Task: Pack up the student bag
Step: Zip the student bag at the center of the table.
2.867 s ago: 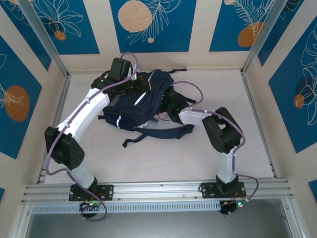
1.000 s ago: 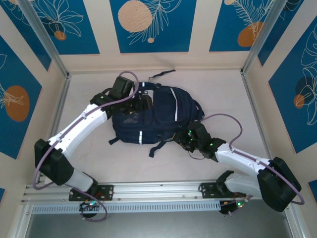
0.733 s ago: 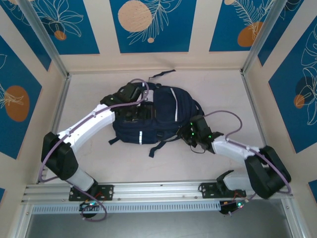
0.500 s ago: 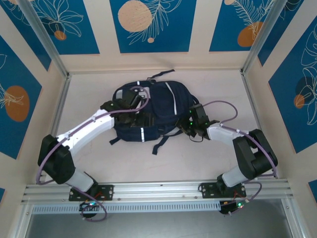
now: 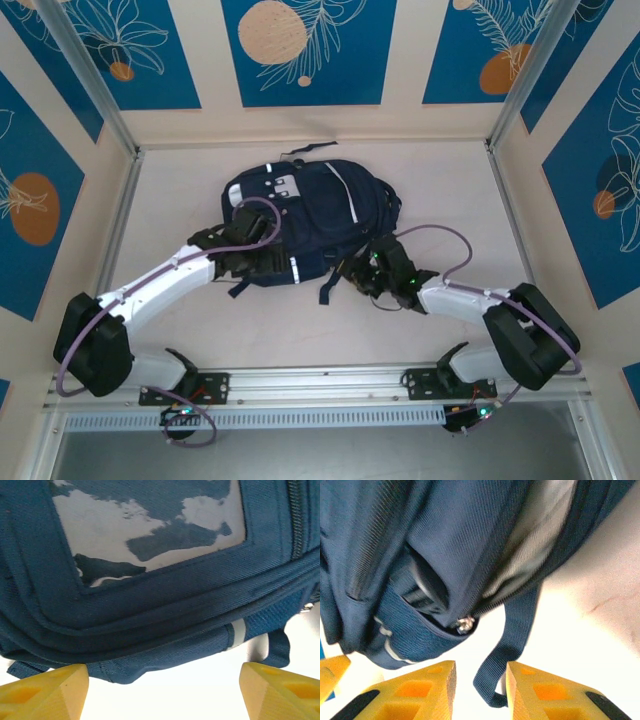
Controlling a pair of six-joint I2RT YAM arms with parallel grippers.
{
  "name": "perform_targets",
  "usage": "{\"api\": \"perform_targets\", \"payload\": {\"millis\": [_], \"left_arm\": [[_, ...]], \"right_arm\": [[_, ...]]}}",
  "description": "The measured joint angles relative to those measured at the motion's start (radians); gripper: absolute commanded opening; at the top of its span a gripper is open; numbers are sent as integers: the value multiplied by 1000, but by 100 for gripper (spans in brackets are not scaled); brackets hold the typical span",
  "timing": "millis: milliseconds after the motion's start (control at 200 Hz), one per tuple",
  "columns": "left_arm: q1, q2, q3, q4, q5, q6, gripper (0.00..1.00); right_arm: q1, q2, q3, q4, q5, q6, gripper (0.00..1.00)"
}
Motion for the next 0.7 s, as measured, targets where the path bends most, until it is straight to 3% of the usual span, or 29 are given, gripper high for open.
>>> {"api": "perform_targets", "payload": {"millis": [560,700], "left_arm": [[64,-59,-34,47,-4,-42,76],[76,-73,-61,48,-10,-62,76]], "right_arm": [[57,247,13,306,81,105,34],[57,294,13,368,83,115,24]]}}
